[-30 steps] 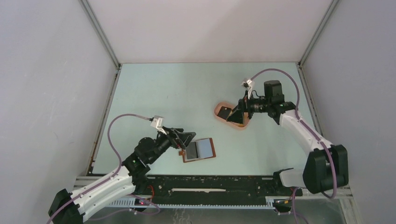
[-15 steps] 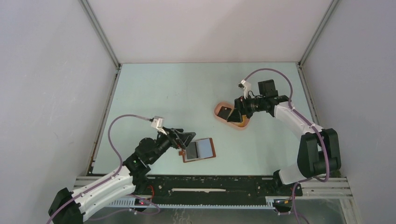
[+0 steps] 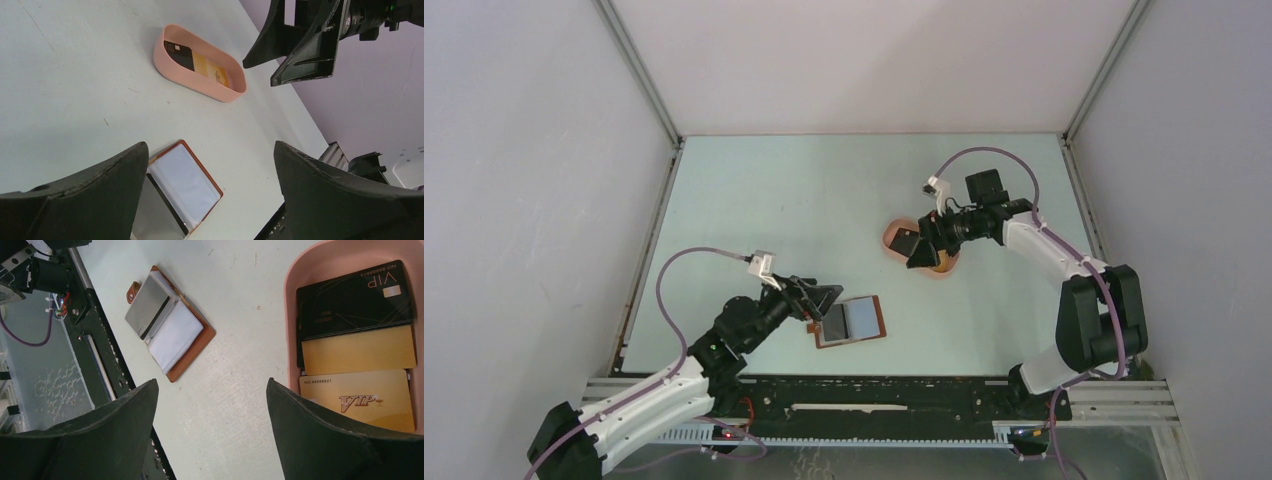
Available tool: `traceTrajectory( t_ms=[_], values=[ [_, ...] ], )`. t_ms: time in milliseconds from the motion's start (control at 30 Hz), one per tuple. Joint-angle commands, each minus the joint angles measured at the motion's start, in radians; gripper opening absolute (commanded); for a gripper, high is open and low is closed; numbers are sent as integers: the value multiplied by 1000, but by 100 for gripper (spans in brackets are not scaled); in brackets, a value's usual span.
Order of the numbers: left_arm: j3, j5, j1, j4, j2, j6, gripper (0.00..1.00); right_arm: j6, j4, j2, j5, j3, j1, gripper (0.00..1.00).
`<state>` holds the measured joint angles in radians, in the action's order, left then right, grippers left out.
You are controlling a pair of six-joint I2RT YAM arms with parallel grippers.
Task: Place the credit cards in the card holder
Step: Pick up the credit card from the storage box.
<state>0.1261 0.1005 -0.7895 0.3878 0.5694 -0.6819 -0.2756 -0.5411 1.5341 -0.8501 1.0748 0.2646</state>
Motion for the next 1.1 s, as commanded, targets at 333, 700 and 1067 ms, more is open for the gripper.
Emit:
traceTrajectory(
  t_ms=[333,700,1067],
  values=[
    [-25,17,1,34,15,-2,100,-9,-15,43,38,46,13,87],
    [-29,29,2,16,10,5,100,21,-12,63,20,49,10,86],
    [-34,33,1,30,27,2,100,40,-11,69,-17,49,1,86]
  ],
)
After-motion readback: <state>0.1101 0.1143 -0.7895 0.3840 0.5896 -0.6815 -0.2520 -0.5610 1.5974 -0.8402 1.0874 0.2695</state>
